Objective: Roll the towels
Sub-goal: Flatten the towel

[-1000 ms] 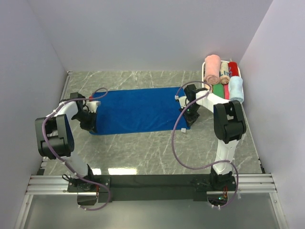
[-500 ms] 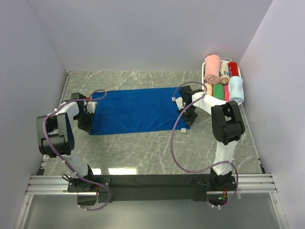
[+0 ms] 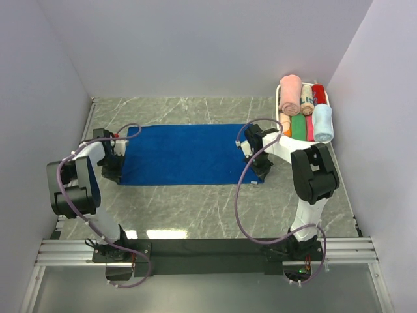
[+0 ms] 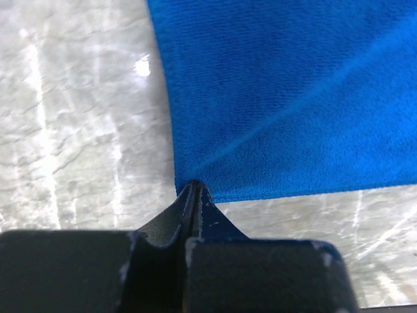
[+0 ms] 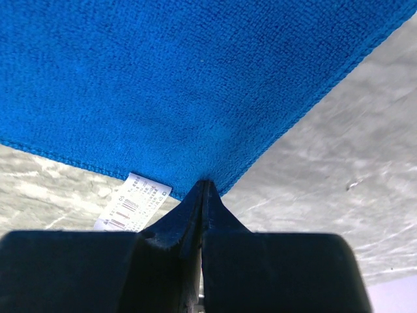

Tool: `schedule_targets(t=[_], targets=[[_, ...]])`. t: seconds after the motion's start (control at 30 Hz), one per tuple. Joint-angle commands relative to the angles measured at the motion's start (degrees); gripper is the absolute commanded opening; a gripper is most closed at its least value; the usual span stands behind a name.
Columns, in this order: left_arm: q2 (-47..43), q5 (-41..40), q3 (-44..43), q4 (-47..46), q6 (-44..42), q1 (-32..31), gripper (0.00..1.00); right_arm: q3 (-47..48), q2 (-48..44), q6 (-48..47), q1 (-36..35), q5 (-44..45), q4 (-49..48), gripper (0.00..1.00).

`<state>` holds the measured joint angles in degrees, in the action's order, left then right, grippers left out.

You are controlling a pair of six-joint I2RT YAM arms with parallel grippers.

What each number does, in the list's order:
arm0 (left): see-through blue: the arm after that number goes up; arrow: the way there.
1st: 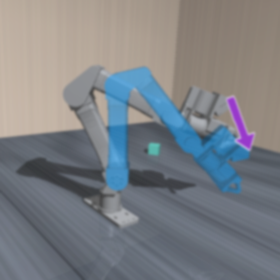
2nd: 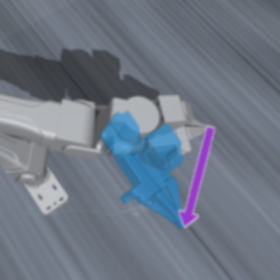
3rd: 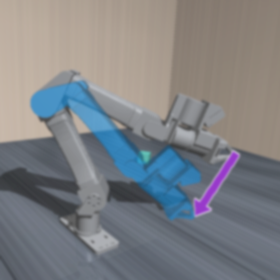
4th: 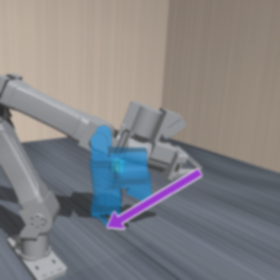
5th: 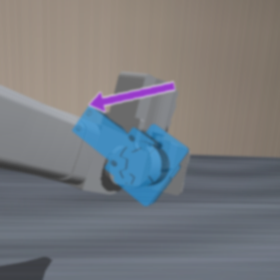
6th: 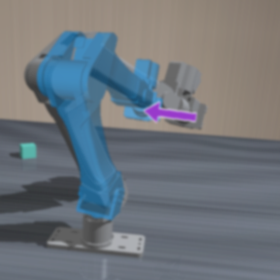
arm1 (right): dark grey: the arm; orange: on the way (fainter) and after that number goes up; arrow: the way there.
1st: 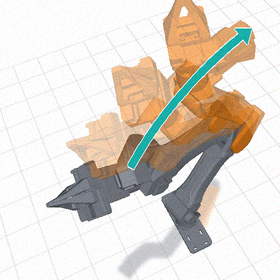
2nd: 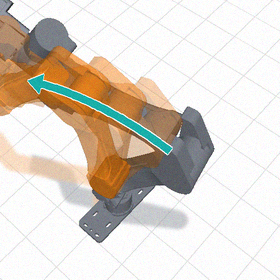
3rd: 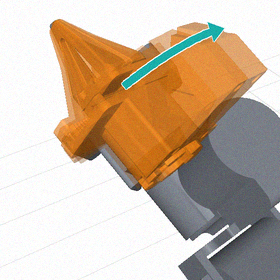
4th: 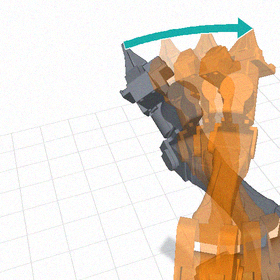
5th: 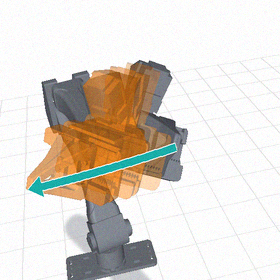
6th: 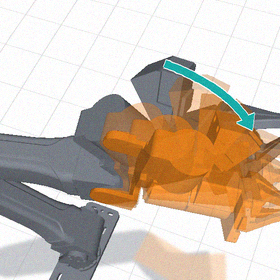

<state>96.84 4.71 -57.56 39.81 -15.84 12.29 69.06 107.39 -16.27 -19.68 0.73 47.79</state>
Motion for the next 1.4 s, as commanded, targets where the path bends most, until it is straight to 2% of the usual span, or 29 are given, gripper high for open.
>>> schedule_targets(t=[0.0,0.4,0.57,0.77,0.83,0.9,0.93,1.03,1.13,1.3,1.37], targets=[[2.0,-7.7,3.5,-1.1,-3.7,2.7,0.0,-5.8,2.1,0.0,-0.3,3.1,3.5,0.0],[-0.9,-5.2,4.9,1.9,-5.5,3.1,0.0,-7.4,1.0,-0.2,-3.5,-0.5,7.1,0.0],[-3.5,-3.4,6.1,4.4,-5.0,3.1,0.0,-6.7,-0.3,-0.3,-5.4,-1.7,7.8,0.06],[-4.4,-3.1,5.2,6.5,-4.7,3.2,0.0,-6.7,0.0,0.0,-5.5,-2.0,7.8,0.07],[-4.5,-0.6,3.9,7.3,-4.7,3.3,0.0,-6.0,-0.5,0.3,-5.3,-2.9,7.8,0.1],[-4.7,3.0,1.3,9.3,-5.8,3.3,0.01,-3.9,-1.9,0.4,-5.2,-4.3,7.9,0.18],[-5.3,7.0,0.2,9.9,-6.1,3.3,0.01,-2.9,-2.3,0.5,-5.0,-6.6,8.4,0.29],[-6.7,11.8,-5.4,11.5,-7.5,3.3,0.13,1.7,-3.9,0.5,-3.9,-10.2,9.1,0.43],[-7.2,16.2,-11.5,12.0,-8.3,3.3,0.27,6.1,-5.3,-0.8,-2.5,-13.5,8.8,0.52],[-7.3,23.8,-21.9,10.0,-7.6,3.6,0.46,15.0,-8.2,-1.4,2.4,-15.0,6.4,0.61],[-8.8,25.5,-23.1,3.7,-5.5,3.7,0.59,18.2,-6.5,-1.0,5.1,-14.2,4.6,0.61]])
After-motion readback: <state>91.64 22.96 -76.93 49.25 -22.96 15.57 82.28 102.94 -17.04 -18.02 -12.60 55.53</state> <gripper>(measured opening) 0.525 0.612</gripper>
